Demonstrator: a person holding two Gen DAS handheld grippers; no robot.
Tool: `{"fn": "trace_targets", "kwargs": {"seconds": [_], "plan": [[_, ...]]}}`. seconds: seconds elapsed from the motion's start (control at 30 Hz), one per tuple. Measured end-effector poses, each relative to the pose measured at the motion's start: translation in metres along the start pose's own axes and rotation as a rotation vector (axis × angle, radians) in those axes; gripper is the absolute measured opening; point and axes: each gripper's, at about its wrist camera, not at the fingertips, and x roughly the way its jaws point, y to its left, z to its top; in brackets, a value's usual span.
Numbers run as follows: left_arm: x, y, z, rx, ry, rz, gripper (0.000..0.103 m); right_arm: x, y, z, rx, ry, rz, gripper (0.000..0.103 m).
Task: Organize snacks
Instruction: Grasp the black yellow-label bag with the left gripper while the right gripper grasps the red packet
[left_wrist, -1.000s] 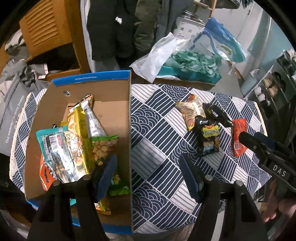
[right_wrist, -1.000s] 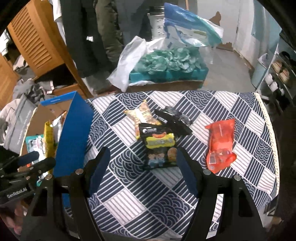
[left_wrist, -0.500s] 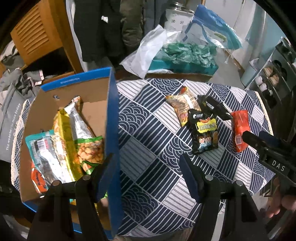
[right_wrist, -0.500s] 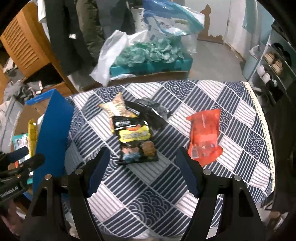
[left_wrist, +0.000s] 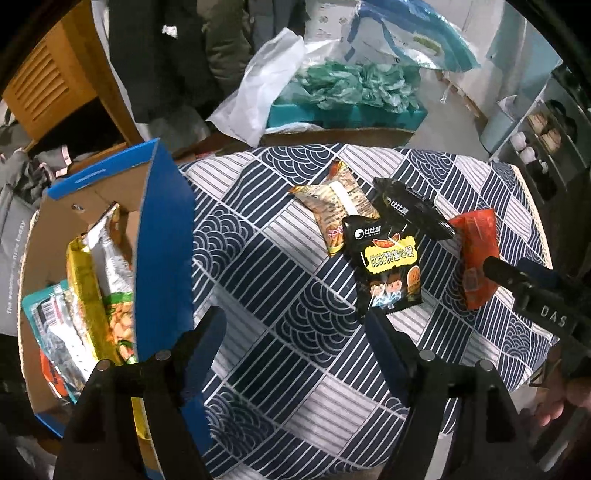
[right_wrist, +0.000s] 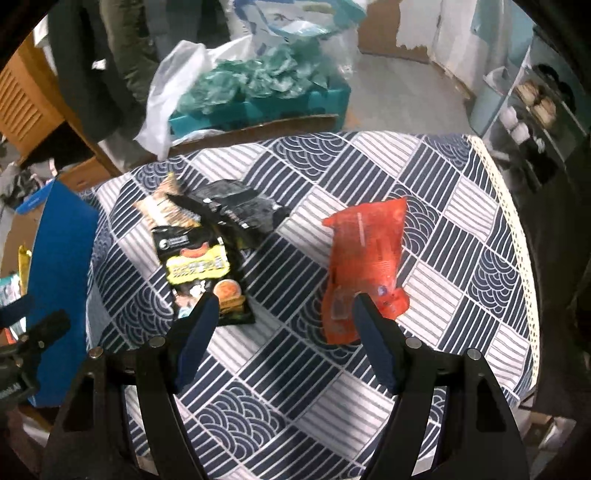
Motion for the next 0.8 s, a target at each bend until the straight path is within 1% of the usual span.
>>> {"fn": "trace_targets", "kwargs": {"seconds": [0.07,0.2,0.4,0.67,0.8], "plan": [[0.007,-0.004,0.005,-0.018,0.009,-0.003,0.079,0.007,-0.009,0.005,0.019,0.022,0.001,0.074],[0.023,-0.013,0.018,-0.049,0.032,-0.010,0.079,0.023,-0.033,0.018,0.043,0.067,-0.028,0.074],[0.049,-0.033,0.033,-0.053,0.063,-0.004,0.081,0.050,-0.060,0.030,0.061,0.132,-0.044,0.075],[0.076,-0.050,0.036,-0.057,0.125,-0.016,0.082,0.081,-0.073,0.029,0.108,0.174,-0.010,0.075],[0.085,-0.053,0.036,-0.086,0.138,-0.027,0.082,0.095,-0.073,0.026,0.104,0.193,-0.007,0.075]]}}
